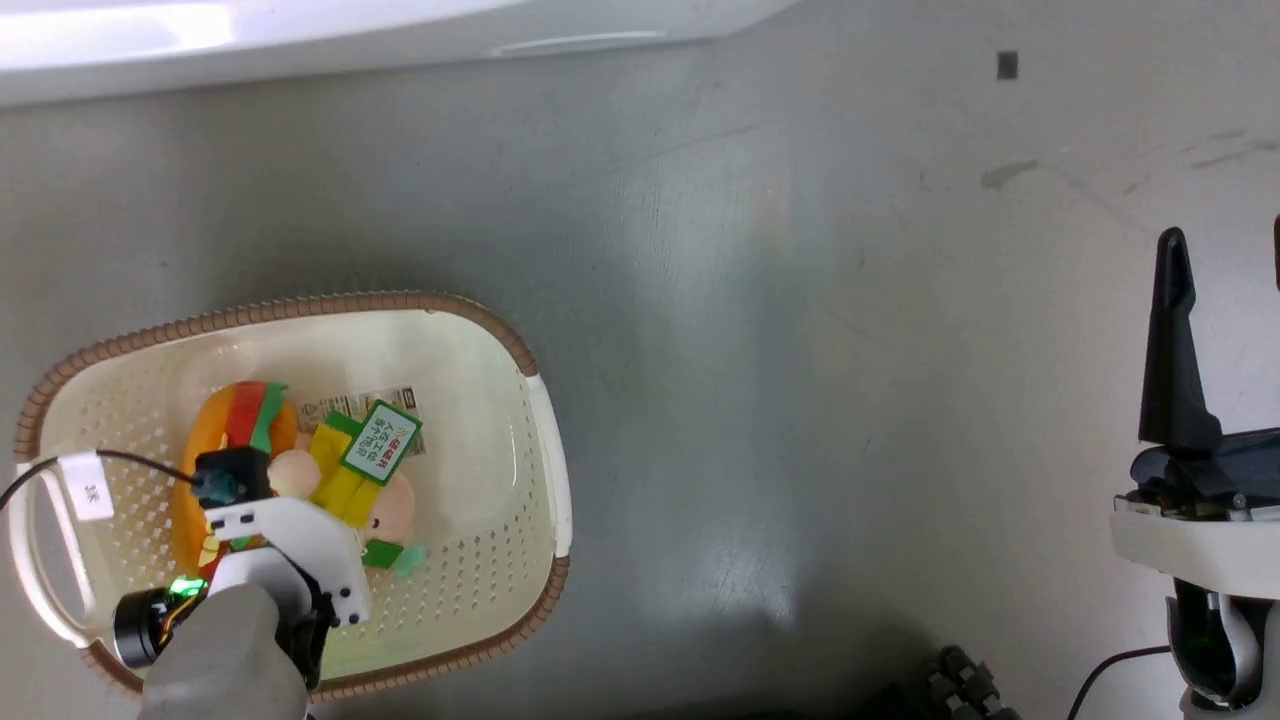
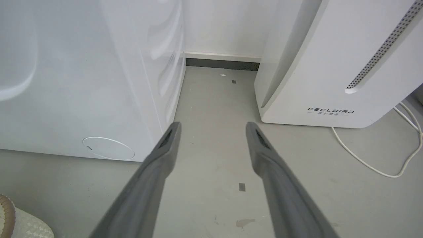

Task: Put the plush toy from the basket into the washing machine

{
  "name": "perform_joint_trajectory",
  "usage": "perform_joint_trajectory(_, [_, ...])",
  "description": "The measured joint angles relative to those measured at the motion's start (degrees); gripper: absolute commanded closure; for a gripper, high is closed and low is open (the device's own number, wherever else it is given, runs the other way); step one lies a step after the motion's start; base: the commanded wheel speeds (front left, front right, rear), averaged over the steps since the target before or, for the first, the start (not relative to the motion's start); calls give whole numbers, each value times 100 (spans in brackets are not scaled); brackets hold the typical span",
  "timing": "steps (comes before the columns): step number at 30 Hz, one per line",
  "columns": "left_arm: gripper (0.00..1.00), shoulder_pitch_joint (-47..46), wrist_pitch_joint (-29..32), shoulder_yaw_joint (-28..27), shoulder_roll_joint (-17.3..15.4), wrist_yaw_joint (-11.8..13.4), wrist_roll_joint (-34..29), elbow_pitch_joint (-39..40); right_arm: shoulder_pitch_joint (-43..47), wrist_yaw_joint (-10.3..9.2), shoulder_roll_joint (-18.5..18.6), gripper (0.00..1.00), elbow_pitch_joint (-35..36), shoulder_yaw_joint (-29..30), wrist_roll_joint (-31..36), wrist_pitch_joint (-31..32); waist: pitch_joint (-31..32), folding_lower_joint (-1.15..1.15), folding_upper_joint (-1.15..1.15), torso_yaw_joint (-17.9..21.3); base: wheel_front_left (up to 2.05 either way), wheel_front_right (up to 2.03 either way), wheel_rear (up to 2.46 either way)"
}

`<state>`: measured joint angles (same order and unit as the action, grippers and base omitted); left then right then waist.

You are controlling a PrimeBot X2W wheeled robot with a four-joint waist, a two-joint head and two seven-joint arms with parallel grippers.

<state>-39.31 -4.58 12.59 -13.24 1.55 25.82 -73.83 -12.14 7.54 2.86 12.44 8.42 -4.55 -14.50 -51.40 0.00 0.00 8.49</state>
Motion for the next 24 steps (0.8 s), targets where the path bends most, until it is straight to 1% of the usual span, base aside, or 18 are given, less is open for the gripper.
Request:
perform_joint_trajectory(4, [100,102,-126,-27,-13,-73,70,-7,-12,0,0,0,-74,23,-8,-23,213,0,0,1,0,0,0])
perform_joint_trajectory(8, [100,277,-408,19,-41,-167,90,-5,-22,0,0,0,-154,33,-11,-25,533,0,0,-9,0,0,0])
perform_joint_trajectory(13, [100,631,-730,76,-94,-335,66,-11,-12,0,0,0,-266,51,-26,-25,1042,0,0,-17,0,0,0])
perform_joint_trajectory(18, [100,775,-967,109,-42,-431,56,27,55,0,0,0,-366,127,-53,-26,1597,0,0,-70,0,0,0])
perform_joint_trajectory(21, [100,864,-1003,157,22,-477,-13,254,159,0,0,0,-433,180,-52,-26,1931,-1,0,-135,0,0,0])
perform_joint_trajectory(24, [100,1095,-1010,129,40,-477,-127,769,272,0,0,0,-469,207,-53,-25,2258,-1,0,-219,0,0,0])
